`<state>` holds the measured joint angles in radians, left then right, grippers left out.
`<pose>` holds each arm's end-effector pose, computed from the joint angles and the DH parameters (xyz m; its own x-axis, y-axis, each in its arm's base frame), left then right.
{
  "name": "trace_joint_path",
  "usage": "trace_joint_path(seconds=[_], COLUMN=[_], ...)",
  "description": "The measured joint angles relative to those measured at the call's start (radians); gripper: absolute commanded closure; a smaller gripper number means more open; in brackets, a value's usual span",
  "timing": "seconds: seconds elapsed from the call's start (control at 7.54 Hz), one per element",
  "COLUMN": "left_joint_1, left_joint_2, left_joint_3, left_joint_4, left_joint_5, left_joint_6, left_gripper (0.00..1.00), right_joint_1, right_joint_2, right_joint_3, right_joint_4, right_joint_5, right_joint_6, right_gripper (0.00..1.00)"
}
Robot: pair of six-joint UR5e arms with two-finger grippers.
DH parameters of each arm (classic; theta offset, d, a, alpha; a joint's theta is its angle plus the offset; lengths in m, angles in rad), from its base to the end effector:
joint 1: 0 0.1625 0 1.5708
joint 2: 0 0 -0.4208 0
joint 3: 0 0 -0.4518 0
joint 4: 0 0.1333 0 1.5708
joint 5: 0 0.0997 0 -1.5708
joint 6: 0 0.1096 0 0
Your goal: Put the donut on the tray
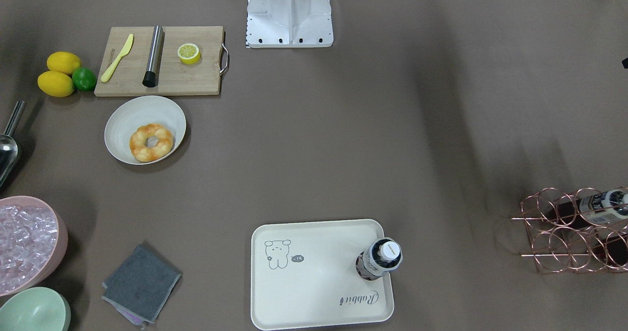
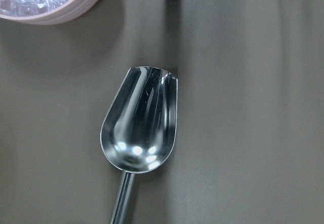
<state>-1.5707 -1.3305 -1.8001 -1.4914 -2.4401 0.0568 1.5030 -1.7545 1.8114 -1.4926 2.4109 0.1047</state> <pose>-0.0495 -0.4445 0.6556 0.6443 -0.0122 -0.7647 -0.0367 0.9982 -0.0469 0.0189 -0.4852 0.6096 0.6625 -0.0412 0.7480 -0.0021 0.9984 0.0568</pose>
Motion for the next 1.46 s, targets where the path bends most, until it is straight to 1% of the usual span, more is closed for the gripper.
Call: trace_joint_path(seconds=[1.46], left_joint_1=[0.013], left_joint_2=[-0.003], left_joint_3=[0.016], left_joint_4=[-0.001], left_joint_5=[0.003], left_joint_6=[0.0], left_gripper=[0.02], right_joint_1=[-0.011], right_joint_2=[0.018], right_joint_3=[-0.009], right_joint_4=[0.001], right_joint_5=[-0.014], right_joint_6=[0.014], right_gripper=[0.0])
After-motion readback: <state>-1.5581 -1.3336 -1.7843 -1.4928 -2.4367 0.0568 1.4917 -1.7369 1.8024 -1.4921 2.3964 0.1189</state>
